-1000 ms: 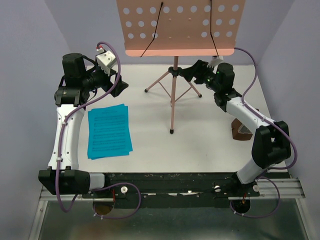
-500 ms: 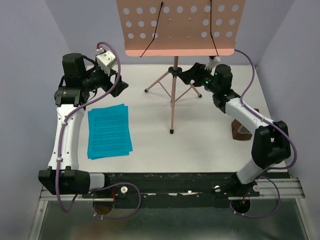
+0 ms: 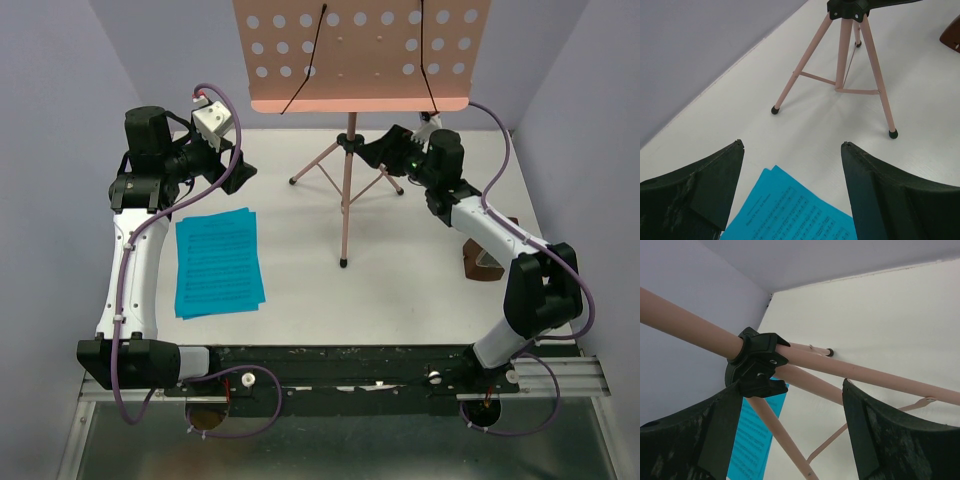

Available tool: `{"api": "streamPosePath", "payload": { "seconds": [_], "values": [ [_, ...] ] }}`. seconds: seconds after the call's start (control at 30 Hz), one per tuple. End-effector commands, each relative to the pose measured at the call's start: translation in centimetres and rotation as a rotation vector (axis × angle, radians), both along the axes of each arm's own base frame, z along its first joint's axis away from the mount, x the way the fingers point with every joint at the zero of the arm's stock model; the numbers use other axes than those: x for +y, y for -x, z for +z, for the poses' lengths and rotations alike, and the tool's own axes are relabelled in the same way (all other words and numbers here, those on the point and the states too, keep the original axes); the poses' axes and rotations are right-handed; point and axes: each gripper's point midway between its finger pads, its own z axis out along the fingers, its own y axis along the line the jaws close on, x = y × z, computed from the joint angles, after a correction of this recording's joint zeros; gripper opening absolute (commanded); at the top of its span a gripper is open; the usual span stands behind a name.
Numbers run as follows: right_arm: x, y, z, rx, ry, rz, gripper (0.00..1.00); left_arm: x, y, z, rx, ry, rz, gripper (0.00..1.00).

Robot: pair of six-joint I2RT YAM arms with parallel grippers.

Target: Pack up the instrument practice props

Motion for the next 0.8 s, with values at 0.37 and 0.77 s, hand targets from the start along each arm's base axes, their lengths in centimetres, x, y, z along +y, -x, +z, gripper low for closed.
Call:
{"api": "streamPosePath", "payload": {
  "seconds": [0.37,0.77],
  "values": [
    [-4.5,2.1,-12.2,0.429,0.096,-0.163,0.85,0.1,-0.3,-2.2,0.061,-0.021,0.001,0.89],
    [-4.1,0.2,-3.2,0.048,0.084,-0.051,0.87,0.1,-0.9,-1.5,0.021,-0.032,0.000,0.89]
  ]
}}
